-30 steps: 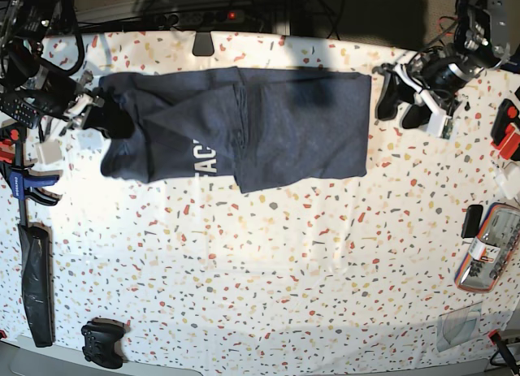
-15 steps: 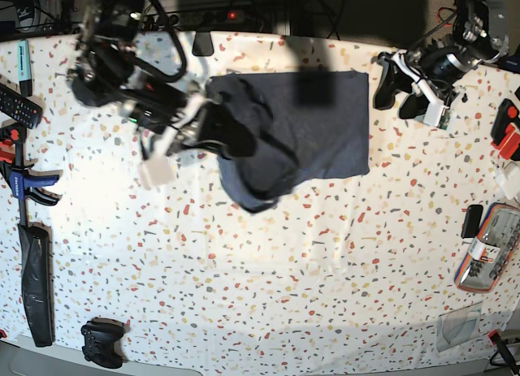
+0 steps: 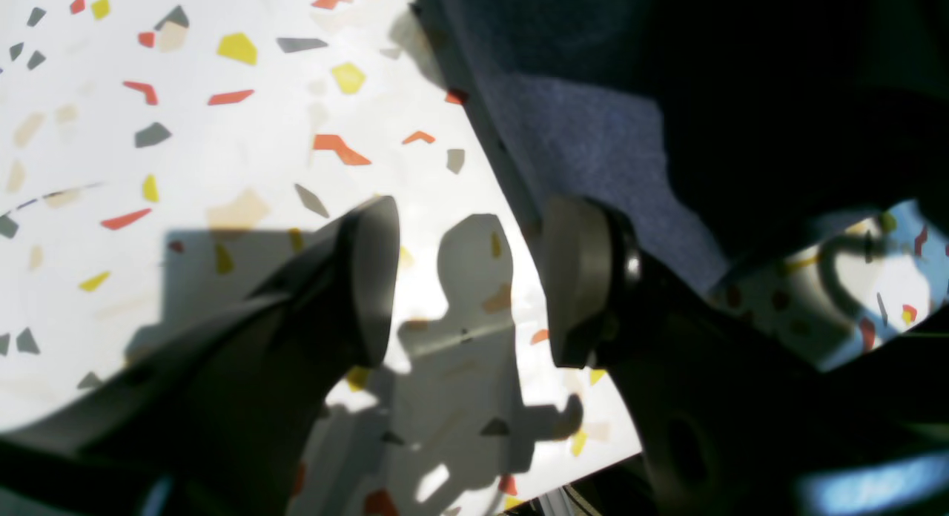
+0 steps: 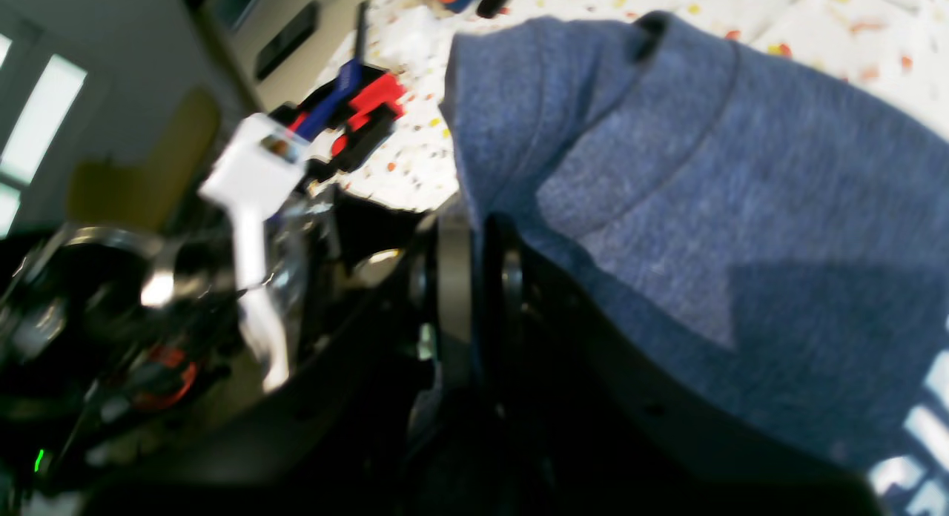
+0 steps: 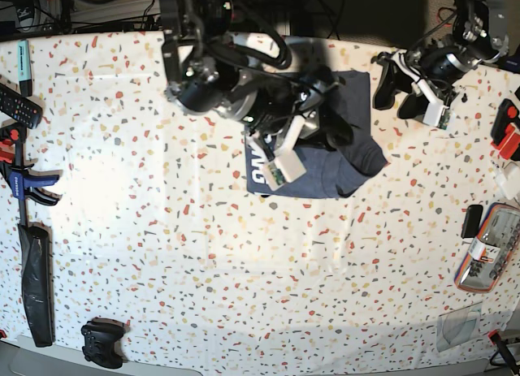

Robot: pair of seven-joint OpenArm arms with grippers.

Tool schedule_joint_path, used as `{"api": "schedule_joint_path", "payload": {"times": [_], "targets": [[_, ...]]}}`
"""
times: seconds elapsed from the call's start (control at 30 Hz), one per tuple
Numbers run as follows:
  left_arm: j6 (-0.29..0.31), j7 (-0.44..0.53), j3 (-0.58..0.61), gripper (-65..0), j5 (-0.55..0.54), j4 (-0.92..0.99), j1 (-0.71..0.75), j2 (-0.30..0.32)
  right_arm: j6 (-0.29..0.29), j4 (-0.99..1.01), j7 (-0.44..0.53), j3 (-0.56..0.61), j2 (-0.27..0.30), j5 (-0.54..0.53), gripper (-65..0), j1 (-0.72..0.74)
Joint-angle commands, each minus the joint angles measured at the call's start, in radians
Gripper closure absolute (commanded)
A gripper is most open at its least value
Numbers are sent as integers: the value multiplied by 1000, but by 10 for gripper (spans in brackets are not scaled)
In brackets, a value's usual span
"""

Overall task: Fold the T-shirt properly
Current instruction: 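Lift the strip end with the right gripper and fold it toward the left gripper, then grasp the folded bundle with both grippers and flip it over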

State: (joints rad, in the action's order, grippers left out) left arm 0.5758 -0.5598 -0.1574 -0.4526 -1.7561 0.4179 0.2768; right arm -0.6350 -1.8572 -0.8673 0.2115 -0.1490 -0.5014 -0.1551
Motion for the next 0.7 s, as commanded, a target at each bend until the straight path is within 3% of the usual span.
{"api": "schedule_joint_path", "payload": {"times": [0.0,0.13,0.27,0.37,0.43,0.57,0.67], "targets": [[13,19,-5,-303,-15,-16,-2,9,4,3,48,19,-8,-10,0,11],[17,19,-5,-303,-15,-16,-2,9,4,91,196,73,-8,21,0,15],[17,19,-5,-303,-16,-16,-2,9,4,194,231,137,-8,56,-1,63],[16,19,-5,-303,-16,-16,-2,9,3,265,233,181,-8,48,-244,120],[16,18,-6,-303,-16,-16,-2,9,3,280,232,214,-8,16,-355,145],[16,19,-6,-303,-15,-16,-2,9,-39,278,222,262,-8,-115,-369,182],[16,20,-18,-303,-21,-16,-3,9,-38,241,163,255,-8,-161,-368,199]]}}
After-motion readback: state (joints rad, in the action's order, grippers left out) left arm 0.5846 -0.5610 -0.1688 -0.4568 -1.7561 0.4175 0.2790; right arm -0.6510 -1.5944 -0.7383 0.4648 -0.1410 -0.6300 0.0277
